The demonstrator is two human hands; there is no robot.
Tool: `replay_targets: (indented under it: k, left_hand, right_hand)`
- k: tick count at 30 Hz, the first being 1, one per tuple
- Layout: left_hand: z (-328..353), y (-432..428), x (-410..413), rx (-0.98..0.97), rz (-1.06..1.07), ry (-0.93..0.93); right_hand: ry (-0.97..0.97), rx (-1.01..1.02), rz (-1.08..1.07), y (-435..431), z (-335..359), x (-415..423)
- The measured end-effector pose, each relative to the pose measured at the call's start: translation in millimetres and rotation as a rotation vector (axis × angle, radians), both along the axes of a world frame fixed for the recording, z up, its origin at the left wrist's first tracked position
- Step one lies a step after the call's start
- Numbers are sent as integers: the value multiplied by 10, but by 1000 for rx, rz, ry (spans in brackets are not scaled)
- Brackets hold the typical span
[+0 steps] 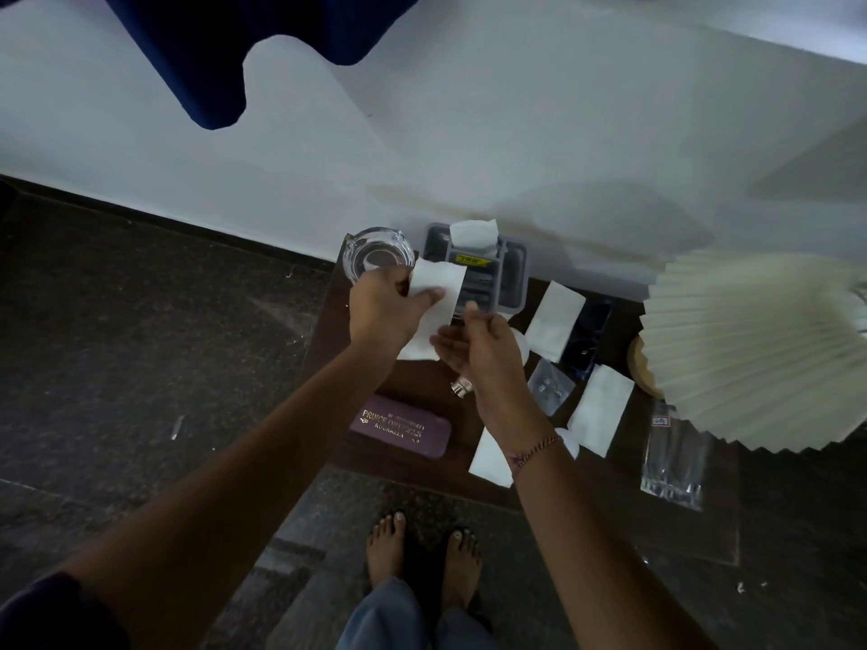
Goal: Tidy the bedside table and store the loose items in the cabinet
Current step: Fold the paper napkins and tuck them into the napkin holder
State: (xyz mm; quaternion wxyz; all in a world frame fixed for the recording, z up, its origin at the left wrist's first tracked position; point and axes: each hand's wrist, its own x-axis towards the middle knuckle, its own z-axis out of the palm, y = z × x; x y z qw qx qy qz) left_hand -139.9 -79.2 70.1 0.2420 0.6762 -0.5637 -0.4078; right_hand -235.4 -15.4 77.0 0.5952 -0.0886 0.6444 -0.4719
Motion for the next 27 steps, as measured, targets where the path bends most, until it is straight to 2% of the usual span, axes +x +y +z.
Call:
replay_targets:
  k: [5, 9, 11, 19, 27]
  left_hand:
    - [146, -54, -55, -9, -40, 87]
    - [389, -169, -67, 323, 95, 516]
    - [444, -245, -50, 429, 102, 625]
    - [503, -373, -101, 513, 50, 772]
    - [487, -475, -117, 494, 67, 801]
  right_hand:
    - [6, -31, 42, -288, 139, -35]
    - [-19, -53, 74, -436, 254, -100]
    - [11, -65, 103, -472, 301, -128]
    - [170, -145, 217, -638, 383, -167]
    - [242, -128, 279, -766, 366, -166]
